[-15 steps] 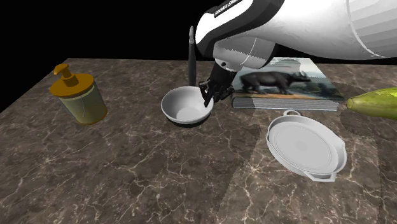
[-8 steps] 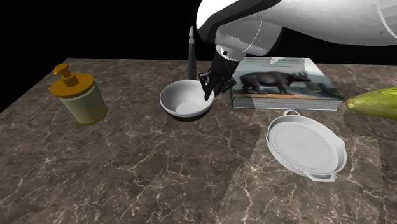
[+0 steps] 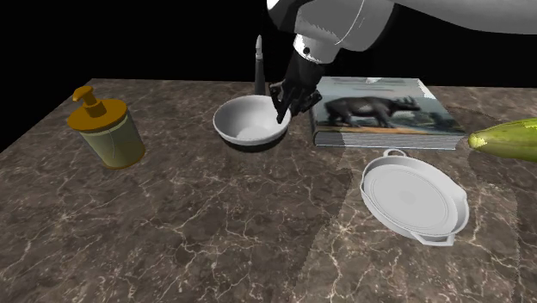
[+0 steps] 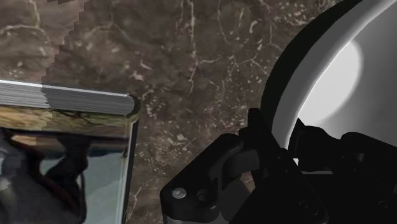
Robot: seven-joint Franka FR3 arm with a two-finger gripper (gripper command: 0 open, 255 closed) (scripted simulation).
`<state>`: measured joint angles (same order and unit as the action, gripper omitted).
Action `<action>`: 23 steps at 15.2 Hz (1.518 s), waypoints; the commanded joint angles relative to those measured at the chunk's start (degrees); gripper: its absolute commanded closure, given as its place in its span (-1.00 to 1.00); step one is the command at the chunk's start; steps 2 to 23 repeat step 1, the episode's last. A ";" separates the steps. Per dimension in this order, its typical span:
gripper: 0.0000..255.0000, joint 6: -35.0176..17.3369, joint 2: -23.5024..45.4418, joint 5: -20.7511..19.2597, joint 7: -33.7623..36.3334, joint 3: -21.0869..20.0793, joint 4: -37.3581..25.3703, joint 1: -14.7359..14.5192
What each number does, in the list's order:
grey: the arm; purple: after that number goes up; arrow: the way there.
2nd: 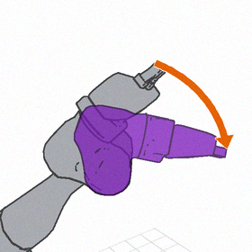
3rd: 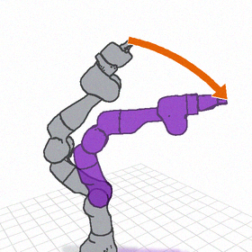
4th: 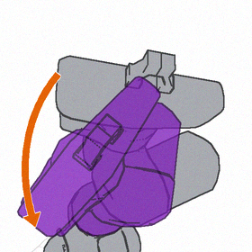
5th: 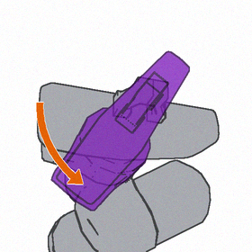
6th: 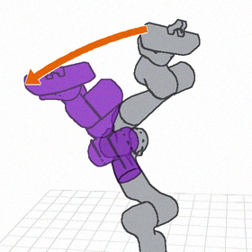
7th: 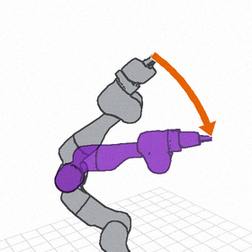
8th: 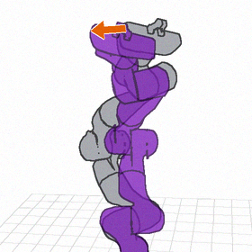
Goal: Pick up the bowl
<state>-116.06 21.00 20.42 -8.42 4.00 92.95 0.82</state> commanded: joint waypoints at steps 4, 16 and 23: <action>1.00 0.35 -0.13 -0.06 0.12 0.02 -0.25 0.00; 1.00 0.35 -0.13 -0.06 0.12 0.02 -0.25 0.00; 1.00 0.35 -0.13 -0.06 0.12 0.02 -0.25 0.00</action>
